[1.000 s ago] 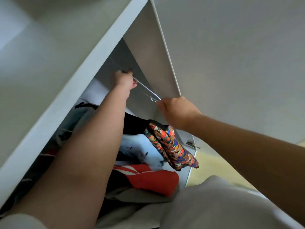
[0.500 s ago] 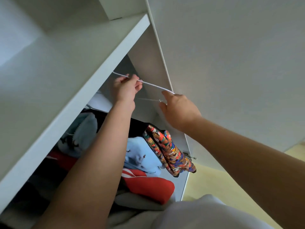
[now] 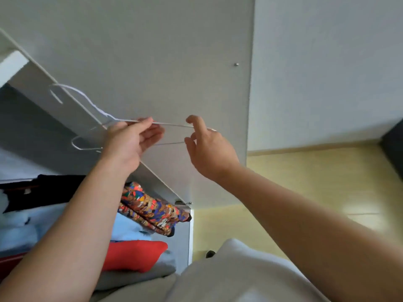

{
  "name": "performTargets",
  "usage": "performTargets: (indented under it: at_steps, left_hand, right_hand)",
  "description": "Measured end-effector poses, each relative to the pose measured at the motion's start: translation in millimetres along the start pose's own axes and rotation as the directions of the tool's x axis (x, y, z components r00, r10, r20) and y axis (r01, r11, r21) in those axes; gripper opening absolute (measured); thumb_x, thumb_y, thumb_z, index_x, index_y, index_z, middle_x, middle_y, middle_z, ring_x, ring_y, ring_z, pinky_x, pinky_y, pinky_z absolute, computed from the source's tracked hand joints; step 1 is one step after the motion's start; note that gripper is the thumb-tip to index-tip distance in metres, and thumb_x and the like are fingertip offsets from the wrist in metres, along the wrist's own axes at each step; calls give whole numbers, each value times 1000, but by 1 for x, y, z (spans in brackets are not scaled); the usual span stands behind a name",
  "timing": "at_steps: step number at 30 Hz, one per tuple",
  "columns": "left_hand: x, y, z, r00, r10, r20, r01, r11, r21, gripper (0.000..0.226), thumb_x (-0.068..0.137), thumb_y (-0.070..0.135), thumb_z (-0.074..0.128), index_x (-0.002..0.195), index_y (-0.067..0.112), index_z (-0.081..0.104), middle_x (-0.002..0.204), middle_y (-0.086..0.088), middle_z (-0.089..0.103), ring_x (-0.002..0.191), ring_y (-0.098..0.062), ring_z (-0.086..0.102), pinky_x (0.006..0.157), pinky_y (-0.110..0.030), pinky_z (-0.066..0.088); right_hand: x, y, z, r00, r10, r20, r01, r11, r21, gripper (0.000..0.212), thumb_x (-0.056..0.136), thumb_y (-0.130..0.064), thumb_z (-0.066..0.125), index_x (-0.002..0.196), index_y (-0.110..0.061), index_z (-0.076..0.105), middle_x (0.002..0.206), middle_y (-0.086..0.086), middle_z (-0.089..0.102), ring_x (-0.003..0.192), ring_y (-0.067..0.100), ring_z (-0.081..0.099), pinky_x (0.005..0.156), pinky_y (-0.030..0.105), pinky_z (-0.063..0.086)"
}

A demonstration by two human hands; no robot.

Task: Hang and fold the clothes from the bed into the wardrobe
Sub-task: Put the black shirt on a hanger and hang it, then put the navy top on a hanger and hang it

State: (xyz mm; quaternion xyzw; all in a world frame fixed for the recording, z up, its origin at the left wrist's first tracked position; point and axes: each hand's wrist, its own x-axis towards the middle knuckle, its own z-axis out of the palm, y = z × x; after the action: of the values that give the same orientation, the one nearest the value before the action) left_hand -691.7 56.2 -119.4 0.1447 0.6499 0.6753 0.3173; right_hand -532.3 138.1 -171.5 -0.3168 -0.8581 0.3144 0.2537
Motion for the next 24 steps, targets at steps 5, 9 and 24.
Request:
performTargets:
  at_steps: [5,9,24]
  left_hand:
    - [-51,-32,110,966,-103,238,99,995,30,19,103,19,54,91,6,61,75,-14,75,68,-23,75,61,-29,61]
    - [-91,-66,206,914,-174,368,146,984,103,22,103,23,56,93,6,65,77,-10,75,68,-21,74,62,-27,61]
    - [-232,-170,551,609,-404,683,234,914,332,30,108,26,46,96,7,66,82,-11,74,65,-16,71,60,-26,59]
  right_hand:
    - [-54,83,-90,953,266,-148,-268,963,12,41,102,-54,46,117,-18,61,103,9,74,99,36,66,80,44,56]
    - [-116,153,-163,856,449,-257,-452,890,51,47,99,-60,47,96,-16,64,83,5,71,82,33,64,71,41,55]
    - [-296,335,-381,376,761,-528,-878,474,58,46,101,-59,35,89,-22,59,78,1,63,72,29,61,64,35,51]
